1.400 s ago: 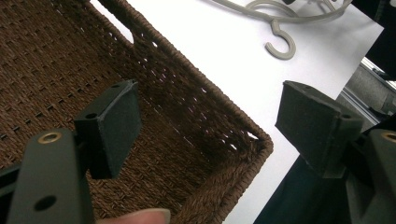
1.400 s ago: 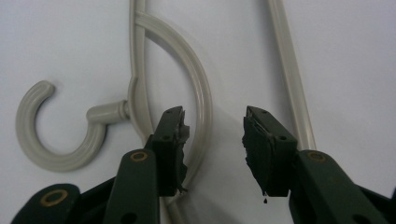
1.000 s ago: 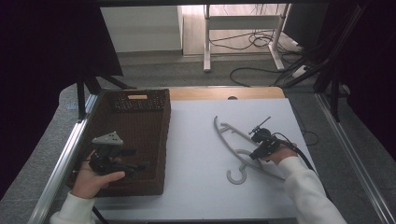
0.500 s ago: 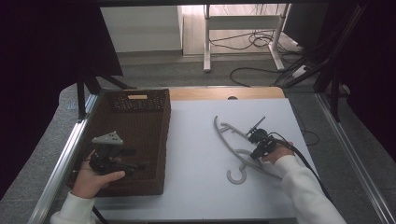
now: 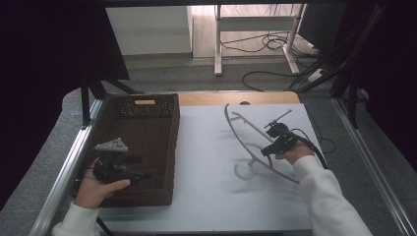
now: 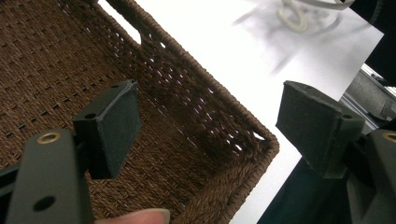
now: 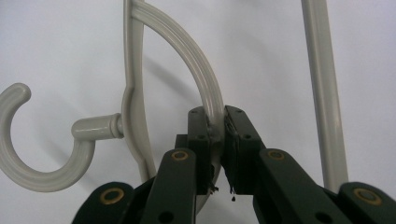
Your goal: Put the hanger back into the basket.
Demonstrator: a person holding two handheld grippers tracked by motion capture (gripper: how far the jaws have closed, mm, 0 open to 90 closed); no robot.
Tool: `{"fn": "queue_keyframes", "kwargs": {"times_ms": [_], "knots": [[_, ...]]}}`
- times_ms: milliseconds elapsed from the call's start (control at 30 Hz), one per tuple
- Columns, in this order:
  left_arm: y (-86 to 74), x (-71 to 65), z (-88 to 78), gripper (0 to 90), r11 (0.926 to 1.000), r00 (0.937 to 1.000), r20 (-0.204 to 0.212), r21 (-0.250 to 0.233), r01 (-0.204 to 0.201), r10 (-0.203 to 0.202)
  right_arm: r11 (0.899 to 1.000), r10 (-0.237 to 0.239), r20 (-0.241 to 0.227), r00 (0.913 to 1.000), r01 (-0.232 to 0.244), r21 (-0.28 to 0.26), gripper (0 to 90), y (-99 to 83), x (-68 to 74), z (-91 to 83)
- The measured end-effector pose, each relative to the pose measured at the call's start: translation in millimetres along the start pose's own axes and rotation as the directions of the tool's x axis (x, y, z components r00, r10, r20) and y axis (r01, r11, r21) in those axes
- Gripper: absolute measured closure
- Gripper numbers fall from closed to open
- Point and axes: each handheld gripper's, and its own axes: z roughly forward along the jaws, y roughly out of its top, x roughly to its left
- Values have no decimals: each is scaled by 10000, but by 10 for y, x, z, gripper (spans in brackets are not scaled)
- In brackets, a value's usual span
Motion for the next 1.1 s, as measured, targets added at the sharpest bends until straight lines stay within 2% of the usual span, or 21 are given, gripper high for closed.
{"fn": "queue_keyframes", "kwargs": {"times_ms": [200, 367, 467, 600, 667, 767, 833, 933, 1000, 1033, 1067, 1100], "knots": [[3, -1, -25, 213, 9999, 10000, 4, -146, 52, -52, 9928, 559, -561, 9969, -614, -1028, 816, 140, 14, -247], [7, -8, -38, 213, 9995, 9999, 5, -297, 121, -121, 9764, 1106, -1085, 9879, -1284, -1735, 816, 245, 32, -376], [5, -6, -47, 213, 9993, 9999, 0, -354, 142, -142, 9688, 1174, -1441, 9826, -1453, -2010, 815, 291, 64, -406], [6, -4, -62, 214, 9989, 9998, -10, -436, 180, -180, 9538, 1472, -1987, 9690, -1922, -2308, 815, 333, 74, -408], [7, -4, -65, 213, 9988, 9998, -18, -455, 173, -174, 9475, 1604, -2062, 9653, -2091, -2418, 815, 349, 68, -399], [7, -4, -63, 213, 9987, 9998, -47, -471, 190, -192, 9316, 1862, -2414, 9524, -2492, -2648, 815, 360, 52, -394], [7, -5, -65, 214, 9986, 9998, -47, -498, 194, -197, 9140, 1920, -2823, 9399, -2760, -2973, 815, 358, 41, -406], [9, -8, -68, 214, 9984, 9997, -58, -524, 213, -216, 8730, 2189, -3585, 9075, -3463, -3434, 815, 353, 31, -428], [11, -13, -63, 214, 9984, 9998, -60, -523, 206, -210, 8394, 2345, -4154, 8789, -3986, -3696, 815, 347, 20, -428], [11, -15, -61, 214, 9984, 9998, -59, -529, 205, -209, 8268, 2420, -4367, 8664, -4197, -3744, 815, 346, 17, -425], [12, -17, -59, 214, 9984, 9998, -57, -527, 203, -206, 8155, 2485, -4489, 8583, -4355, -3812, 815, 347, 19, -418], [13, -17, -58, 214, 9984, 9998, -53, -523, 197, -200, 8062, 2562, -4530, 8539, -4473, -3873, 815, 348, 22, -411]]}}
